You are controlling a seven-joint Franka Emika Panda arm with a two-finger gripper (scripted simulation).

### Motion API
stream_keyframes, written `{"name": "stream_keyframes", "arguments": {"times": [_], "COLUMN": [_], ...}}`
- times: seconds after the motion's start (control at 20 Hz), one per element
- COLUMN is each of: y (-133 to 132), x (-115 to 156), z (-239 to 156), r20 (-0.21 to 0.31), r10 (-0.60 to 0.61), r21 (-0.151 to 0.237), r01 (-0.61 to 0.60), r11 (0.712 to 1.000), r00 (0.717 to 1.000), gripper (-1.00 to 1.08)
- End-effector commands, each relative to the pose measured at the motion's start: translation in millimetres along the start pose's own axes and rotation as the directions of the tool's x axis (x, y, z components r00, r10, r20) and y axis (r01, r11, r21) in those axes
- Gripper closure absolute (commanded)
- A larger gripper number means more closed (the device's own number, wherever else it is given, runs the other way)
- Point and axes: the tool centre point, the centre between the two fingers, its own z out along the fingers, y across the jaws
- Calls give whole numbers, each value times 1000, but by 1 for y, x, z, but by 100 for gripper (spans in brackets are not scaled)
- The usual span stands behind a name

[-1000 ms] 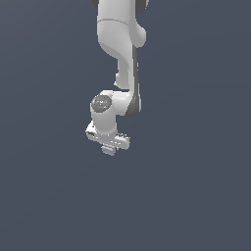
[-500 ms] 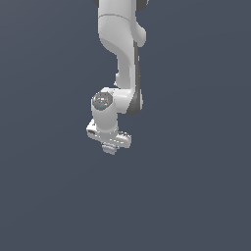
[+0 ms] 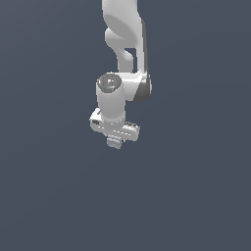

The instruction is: Pick up the object and move it to a goal position.

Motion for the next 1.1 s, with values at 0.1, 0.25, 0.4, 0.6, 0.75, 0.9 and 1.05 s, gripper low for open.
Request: {"name": "stream_keyframes", "arguments": {"times": [0.1, 0.25, 0.4, 0.6, 0.75, 0.9, 1.05], "y": [-20, -35, -49, -68, -82, -95, -108], "x": [-4, -7, -9, -12, -14, -16, -18], "z": [-47, -81, -115, -159, -191, -222, -251], "r20": [-1, -1, -1, -2, -2, -2, -2], "r10": [0, 0, 0, 1, 1, 1, 1], "r21": [-1, -1, -1, -2, -2, -2, -2], "r01": [0, 0, 0, -1, -1, -1, -1], "r11": [1000, 1000, 1000, 1000, 1000, 1000, 1000], "r00": [1000, 1000, 1000, 1000, 1000, 1000, 1000], "gripper": [108, 108, 108, 108, 108, 108, 108]}}
